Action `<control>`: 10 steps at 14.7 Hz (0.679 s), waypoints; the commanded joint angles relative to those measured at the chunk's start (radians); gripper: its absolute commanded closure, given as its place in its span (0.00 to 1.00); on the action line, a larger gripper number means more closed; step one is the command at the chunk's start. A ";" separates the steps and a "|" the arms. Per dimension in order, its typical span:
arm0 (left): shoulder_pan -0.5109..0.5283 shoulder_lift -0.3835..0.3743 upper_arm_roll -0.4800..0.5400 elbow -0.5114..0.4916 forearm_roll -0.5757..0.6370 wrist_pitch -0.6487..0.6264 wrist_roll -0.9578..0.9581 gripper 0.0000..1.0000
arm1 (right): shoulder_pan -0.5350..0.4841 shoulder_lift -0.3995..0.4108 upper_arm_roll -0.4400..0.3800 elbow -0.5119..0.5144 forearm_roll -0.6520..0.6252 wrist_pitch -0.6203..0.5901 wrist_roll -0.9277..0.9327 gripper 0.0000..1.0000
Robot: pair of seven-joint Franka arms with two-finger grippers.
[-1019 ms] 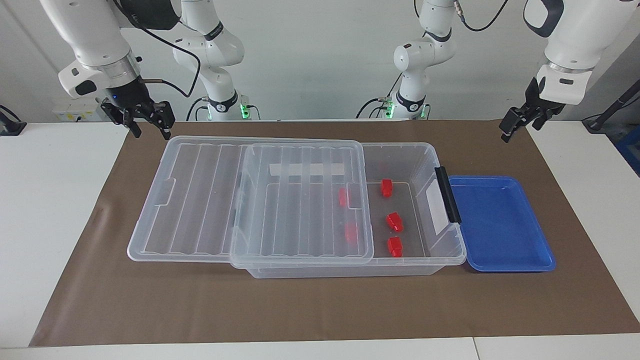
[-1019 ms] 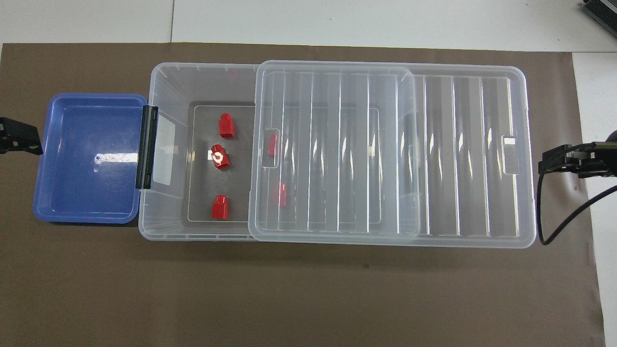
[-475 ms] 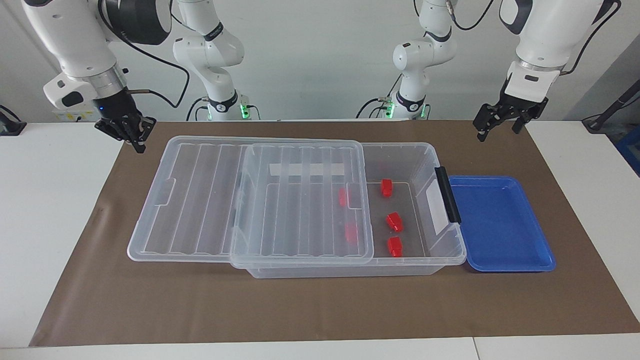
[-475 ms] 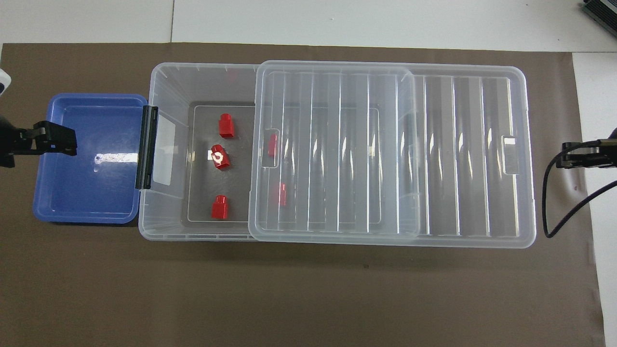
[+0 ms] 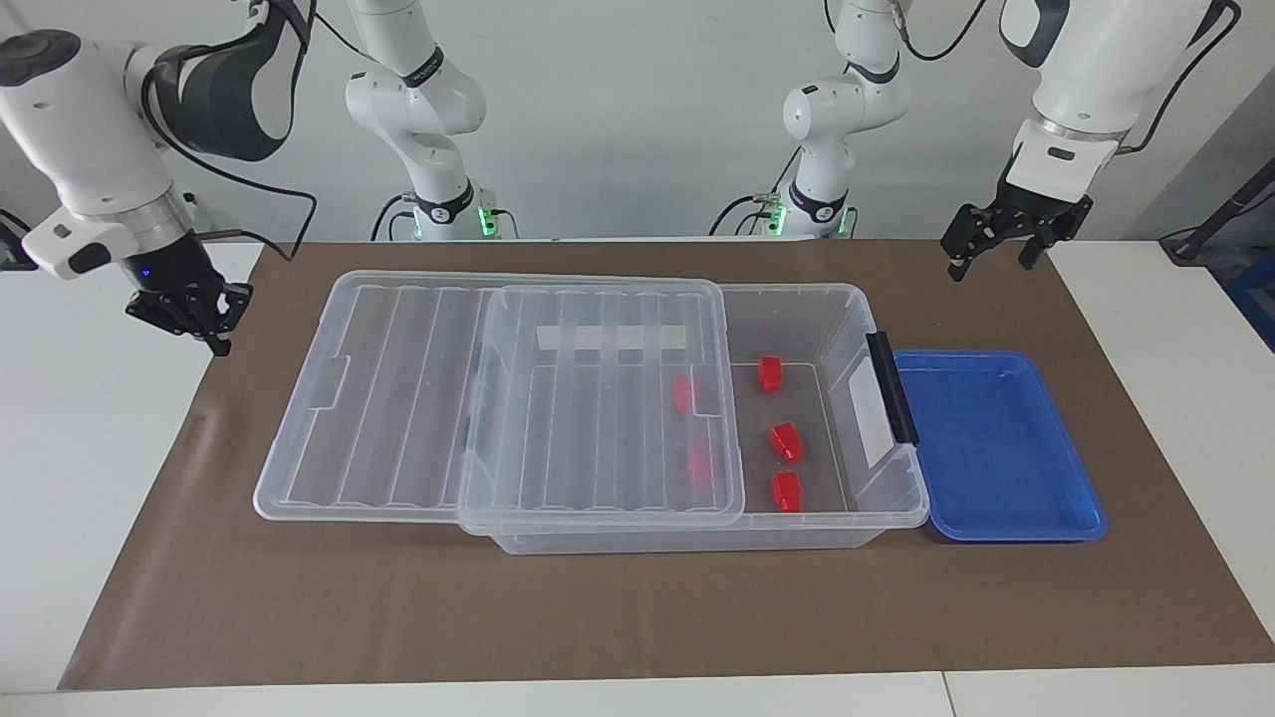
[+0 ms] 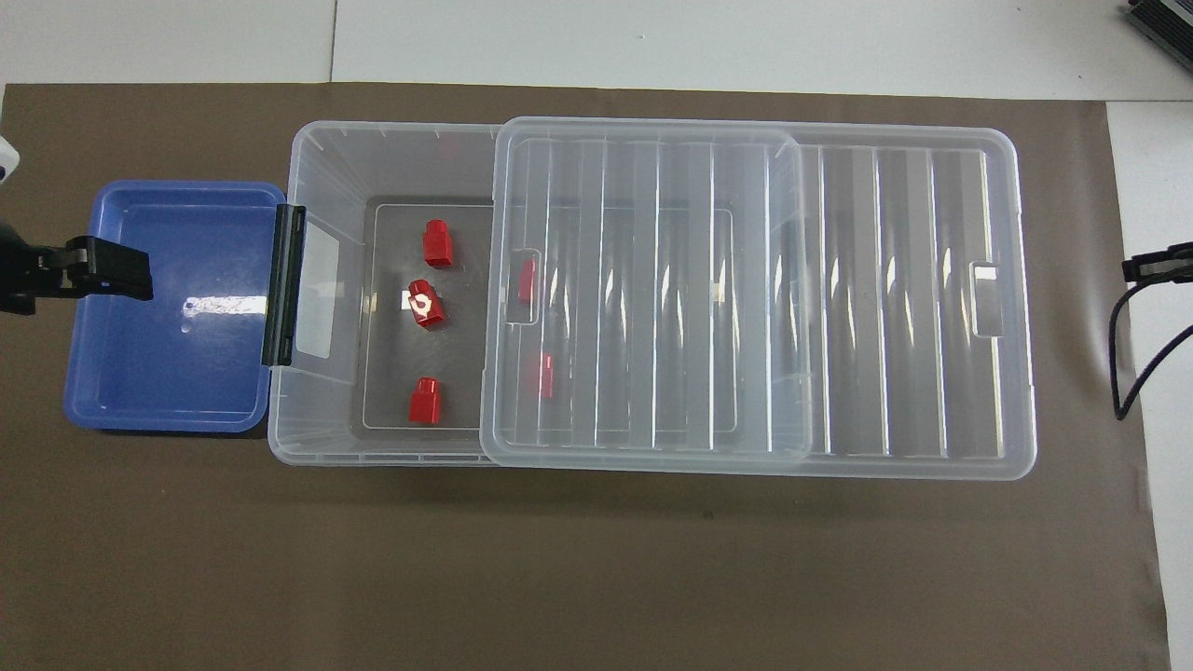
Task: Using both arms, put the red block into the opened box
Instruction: 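Move the right gripper to the lid's edge nearest it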
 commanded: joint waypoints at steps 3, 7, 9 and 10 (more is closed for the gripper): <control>-0.106 -0.027 0.124 -0.031 -0.023 0.023 0.040 0.00 | -0.011 0.075 0.011 -0.004 0.097 0.057 -0.091 1.00; -0.158 -0.029 0.175 -0.031 -0.023 0.023 0.040 0.00 | 0.008 0.090 0.013 -0.041 0.134 0.091 -0.149 1.00; -0.185 -0.029 0.195 -0.032 -0.023 0.023 0.040 0.00 | 0.014 0.090 0.016 -0.053 0.144 0.092 -0.149 1.00; -0.214 -0.029 0.228 -0.031 -0.023 0.023 0.040 0.00 | 0.015 0.090 0.019 -0.060 0.149 0.094 -0.149 1.00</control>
